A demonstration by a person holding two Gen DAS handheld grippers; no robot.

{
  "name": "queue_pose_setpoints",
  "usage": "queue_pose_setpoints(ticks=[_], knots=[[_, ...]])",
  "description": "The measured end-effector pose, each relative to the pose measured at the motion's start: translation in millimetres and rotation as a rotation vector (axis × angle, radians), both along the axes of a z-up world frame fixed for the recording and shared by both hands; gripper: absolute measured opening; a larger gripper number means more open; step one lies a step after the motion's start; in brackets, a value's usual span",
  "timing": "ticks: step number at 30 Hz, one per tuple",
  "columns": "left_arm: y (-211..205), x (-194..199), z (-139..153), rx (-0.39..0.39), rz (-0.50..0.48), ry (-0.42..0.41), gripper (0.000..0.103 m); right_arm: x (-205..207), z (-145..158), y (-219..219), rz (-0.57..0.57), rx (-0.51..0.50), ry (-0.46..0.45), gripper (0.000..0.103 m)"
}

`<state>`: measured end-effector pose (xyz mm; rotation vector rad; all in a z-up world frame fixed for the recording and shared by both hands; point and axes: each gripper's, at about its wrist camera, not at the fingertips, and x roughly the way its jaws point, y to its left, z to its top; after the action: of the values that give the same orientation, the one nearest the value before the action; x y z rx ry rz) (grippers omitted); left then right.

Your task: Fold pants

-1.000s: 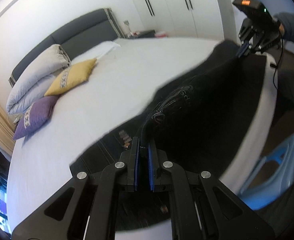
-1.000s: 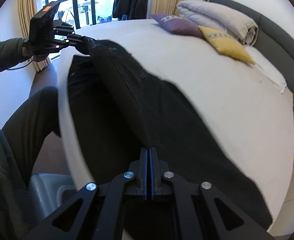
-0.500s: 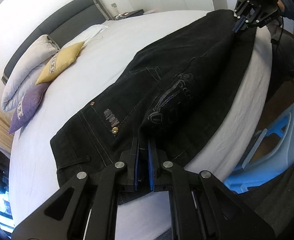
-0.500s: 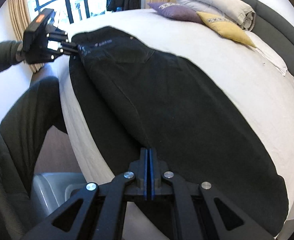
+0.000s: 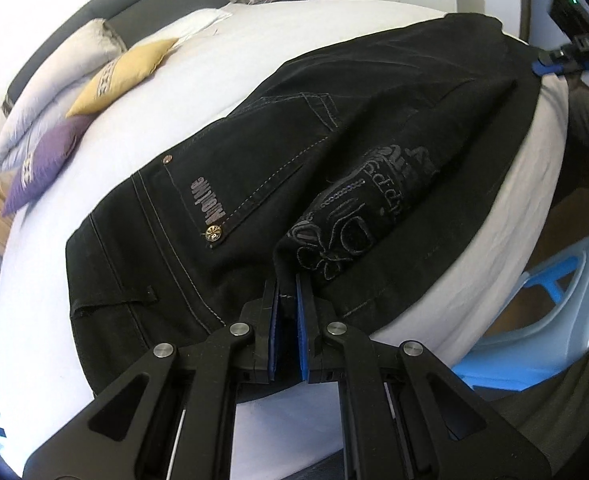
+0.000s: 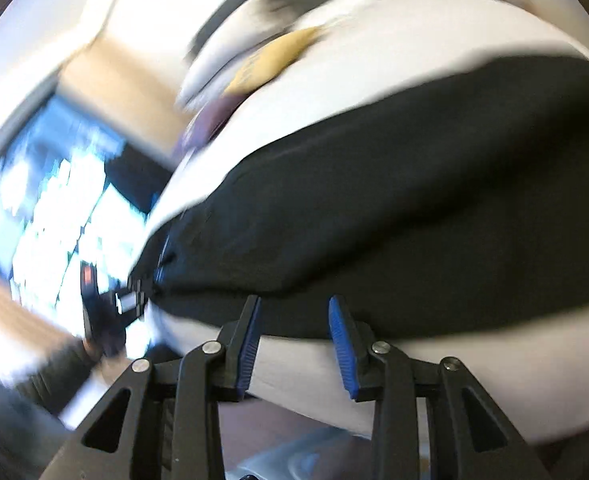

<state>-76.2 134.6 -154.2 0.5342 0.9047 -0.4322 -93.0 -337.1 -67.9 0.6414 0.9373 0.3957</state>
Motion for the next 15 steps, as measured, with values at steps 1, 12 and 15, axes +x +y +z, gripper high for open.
queue_pose_setpoints(ticks=[1, 12, 15], knots=[[0, 4, 1, -0.002, 0.007, 0.006, 0.007, -4, -6, -17, -0.086, 0.038, 0.015, 0.038], [-21, 14, 5, 0.047, 0.028, 0.028, 0.007, 33, -34, -97, -0.446, 0.314, 0.052, 0.043], [-23, 20, 9, 0.058, 0.028, 0.032, 0.007, 48, -20, -99, -0.472, 0.214, 0.088, 0.038]])
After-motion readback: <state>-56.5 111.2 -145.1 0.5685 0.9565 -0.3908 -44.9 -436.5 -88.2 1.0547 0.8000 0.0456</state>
